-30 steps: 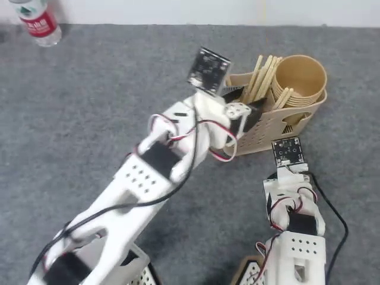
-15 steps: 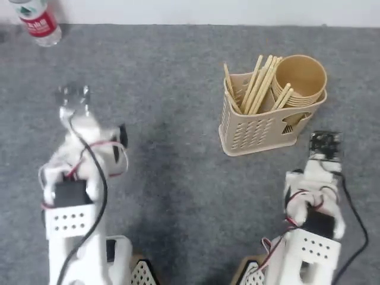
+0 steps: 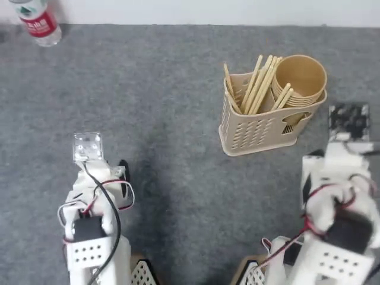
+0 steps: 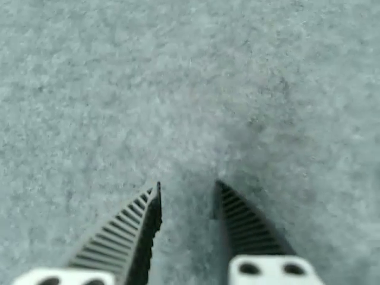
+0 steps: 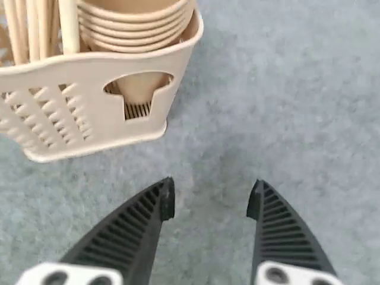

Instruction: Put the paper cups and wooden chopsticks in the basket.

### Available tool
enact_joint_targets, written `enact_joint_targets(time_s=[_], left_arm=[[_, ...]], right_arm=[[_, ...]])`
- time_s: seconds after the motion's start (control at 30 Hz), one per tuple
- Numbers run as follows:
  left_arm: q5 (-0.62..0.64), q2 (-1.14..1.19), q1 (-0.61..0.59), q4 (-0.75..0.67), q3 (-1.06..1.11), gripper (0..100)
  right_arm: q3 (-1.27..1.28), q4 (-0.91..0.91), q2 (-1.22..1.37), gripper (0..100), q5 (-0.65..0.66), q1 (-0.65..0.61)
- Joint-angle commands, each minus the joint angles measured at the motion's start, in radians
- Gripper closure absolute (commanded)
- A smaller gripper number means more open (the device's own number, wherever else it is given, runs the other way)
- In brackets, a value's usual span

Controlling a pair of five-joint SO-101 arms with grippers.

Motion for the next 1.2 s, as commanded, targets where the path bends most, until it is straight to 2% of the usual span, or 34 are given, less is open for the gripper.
enact_joint_targets(time_s=[0.0,0.1,0.27,0.43,0.53,0.67,0.97,1.17], left_arm=[[-0.130,-0.130,-0.006,-0.003,0.035,99],[-0.181,-0.195,0.002,0.009,0.068,99],[-0.175,-0.296,0.003,0.091,0.088,99],[-0.081,-0.350,0.021,0.137,0.097,99],[-0.084,-0.347,0.072,0.137,0.097,99],[-0.084,-0.347,0.081,0.137,0.099,99],[-0.086,-0.347,0.083,0.137,0.099,99],[-0.086,-0.345,0.083,0.137,0.099,99]], right_arm=[[-0.364,0.105,0.214,78.3,0.017,-0.001],[-0.637,0.182,0.435,78.3,0.015,-0.002],[-1.099,0.306,0.826,78.2,0.015,-0.007],[-1.416,0.337,1.076,78.0,0.023,-0.024],[-1.491,0.331,1.127,78.0,0.078,-0.087],[-1.537,0.320,1.171,78.0,0.117,-0.171],[-1.539,0.315,1.395,78.2,0.041,-0.147],[-1.540,0.320,1.560,78.2,0.037,-0.142]])
